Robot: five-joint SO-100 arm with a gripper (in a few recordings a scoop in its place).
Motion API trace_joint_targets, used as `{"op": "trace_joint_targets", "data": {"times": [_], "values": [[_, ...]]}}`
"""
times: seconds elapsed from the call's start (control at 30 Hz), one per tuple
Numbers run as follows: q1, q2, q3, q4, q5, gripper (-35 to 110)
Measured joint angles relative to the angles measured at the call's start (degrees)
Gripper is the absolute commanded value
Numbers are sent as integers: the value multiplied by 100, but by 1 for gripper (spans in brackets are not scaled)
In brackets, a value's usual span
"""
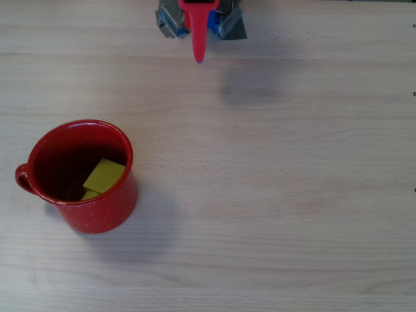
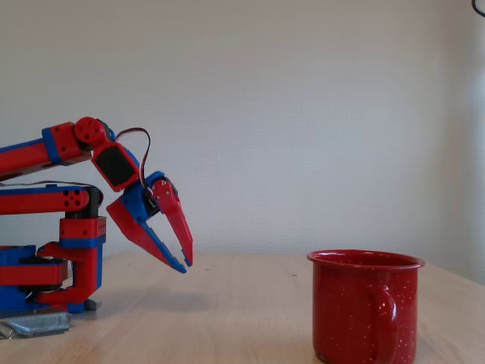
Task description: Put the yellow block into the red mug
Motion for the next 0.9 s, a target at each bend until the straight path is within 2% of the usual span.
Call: {"op": "trace_joint_targets", "data": {"times": [0.3,0.9], "values": [[9,114,510,-9,-9,0],[9,167,510,-9,-9,0]]}}
